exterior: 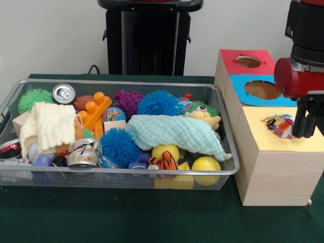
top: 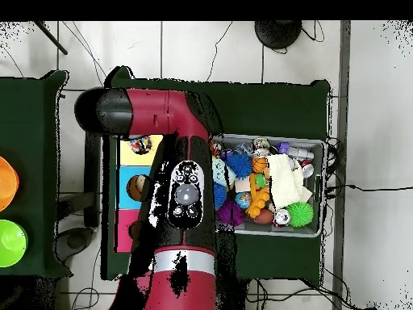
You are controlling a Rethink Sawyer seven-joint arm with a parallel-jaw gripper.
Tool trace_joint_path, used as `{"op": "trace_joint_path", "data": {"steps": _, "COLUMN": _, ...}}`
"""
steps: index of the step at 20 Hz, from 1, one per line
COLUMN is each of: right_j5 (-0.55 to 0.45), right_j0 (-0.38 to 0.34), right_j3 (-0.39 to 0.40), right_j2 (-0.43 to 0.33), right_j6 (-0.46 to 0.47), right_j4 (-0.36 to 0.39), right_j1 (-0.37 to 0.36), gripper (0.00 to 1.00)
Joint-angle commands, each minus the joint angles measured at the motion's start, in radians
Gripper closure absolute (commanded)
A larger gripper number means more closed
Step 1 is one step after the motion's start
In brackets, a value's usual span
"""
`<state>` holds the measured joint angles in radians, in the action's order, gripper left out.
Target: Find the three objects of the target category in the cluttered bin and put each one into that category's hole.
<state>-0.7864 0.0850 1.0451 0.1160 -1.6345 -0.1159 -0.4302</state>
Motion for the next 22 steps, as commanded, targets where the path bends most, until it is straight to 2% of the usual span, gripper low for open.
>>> {"op": "trace_joint_path", "data": {"steps": 1, "right_j5": 0.021, "right_j0": -0.029, "right_j3": 0.113, "right_j2": -0.075, "right_j6": -0.022, "right_j4": 0.059, "right_j1": 0.032, "gripper": 1.00}}
{"op": "trace_joint_path", "data": {"steps": 6, "right_j5": 0.047, "right_j0": -0.036, "right_j3": 0.128, "right_j2": -0.080, "right_j6": -0.029, "right_j4": 0.065, "right_j1": 0.039, "gripper": 1.00}}
{"op": "trace_joint_path", "data": {"steps": 14, "right_j5": 0.030, "right_j0": -0.039, "right_j3": 0.121, "right_j2": -0.086, "right_j6": -0.026, "right_j4": 0.067, "right_j1": 0.034, "gripper": 1.00}}
{"op": "trace_joint_path", "data": {"steps": 22, "right_j5": 0.076, "right_j0": -0.052, "right_j3": 0.154, "right_j2": -0.102, "right_j6": -0.023, "right_j4": 0.064, "right_j1": 0.032, "gripper": 1.00}}
